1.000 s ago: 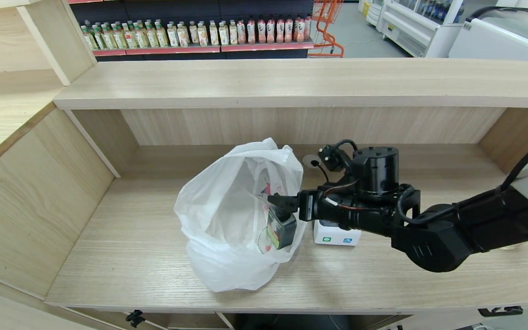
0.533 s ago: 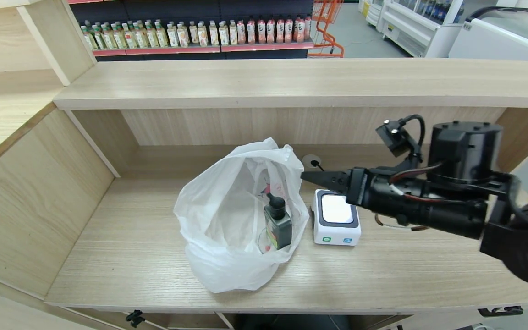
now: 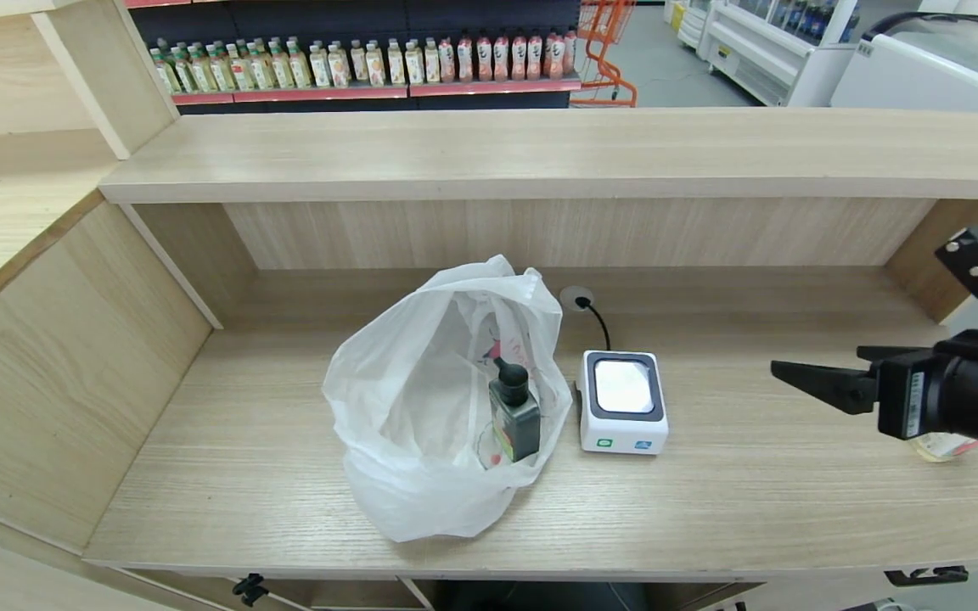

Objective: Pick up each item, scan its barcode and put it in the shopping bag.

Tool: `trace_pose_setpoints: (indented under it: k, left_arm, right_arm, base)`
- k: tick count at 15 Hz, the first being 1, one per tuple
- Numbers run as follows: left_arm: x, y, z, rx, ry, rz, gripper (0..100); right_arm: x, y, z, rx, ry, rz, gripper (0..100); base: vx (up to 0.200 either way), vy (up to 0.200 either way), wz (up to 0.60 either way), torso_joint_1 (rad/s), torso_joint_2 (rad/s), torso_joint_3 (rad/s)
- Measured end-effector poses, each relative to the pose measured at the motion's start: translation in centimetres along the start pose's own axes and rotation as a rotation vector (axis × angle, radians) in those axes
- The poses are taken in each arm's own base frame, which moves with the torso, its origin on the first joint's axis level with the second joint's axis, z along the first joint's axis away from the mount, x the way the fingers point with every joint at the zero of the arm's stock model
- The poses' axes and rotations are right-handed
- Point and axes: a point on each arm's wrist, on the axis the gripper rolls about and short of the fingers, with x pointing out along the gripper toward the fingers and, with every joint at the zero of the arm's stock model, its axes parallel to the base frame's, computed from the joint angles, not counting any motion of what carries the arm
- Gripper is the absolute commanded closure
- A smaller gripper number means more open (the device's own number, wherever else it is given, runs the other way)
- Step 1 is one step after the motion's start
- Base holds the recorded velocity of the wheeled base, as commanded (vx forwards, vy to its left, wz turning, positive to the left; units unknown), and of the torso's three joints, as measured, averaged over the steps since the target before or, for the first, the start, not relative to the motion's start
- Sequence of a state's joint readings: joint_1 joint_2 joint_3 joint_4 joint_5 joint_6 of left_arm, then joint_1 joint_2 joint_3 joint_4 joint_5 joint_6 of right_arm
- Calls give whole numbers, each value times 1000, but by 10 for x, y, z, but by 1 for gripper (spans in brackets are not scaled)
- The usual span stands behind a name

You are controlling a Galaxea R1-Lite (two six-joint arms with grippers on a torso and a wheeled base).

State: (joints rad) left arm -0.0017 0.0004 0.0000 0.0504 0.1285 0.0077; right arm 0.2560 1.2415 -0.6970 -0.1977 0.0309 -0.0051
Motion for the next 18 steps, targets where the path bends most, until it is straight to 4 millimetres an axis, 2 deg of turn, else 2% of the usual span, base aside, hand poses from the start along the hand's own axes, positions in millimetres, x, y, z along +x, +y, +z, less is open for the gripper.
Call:
trace_pose_setpoints:
  k: [3, 4, 8, 11, 18]
  left_arm:
    - [0, 0, 0, 0, 0, 1, 0]
    - [0, 0, 0, 0, 0, 1, 0]
    - [0, 0, 0, 0, 0, 0, 0]
    - [0, 0, 0, 0, 0, 2, 0]
    - [0, 0, 0, 2, 0, 2, 0]
  right_arm:
    - [-17, -3, -2, 0, -36, -27, 0]
    - [-20, -3, -2, 0, -44, -28, 0]
    - [-24, -6, -9, 10, -3, -50, 0]
    - [-27, -12, -20, 24, 25, -83, 0]
    - [-34, -20, -38, 54, 82, -170, 0]
  base:
    - [0, 0, 0, 0, 0, 0]
    - [-200, 0, 0, -2, 2, 2]
    - [-200, 0, 0, 5, 2, 0]
    - [0, 0, 0, 0, 0, 0]
    - [0, -200, 0, 5, 4, 2]
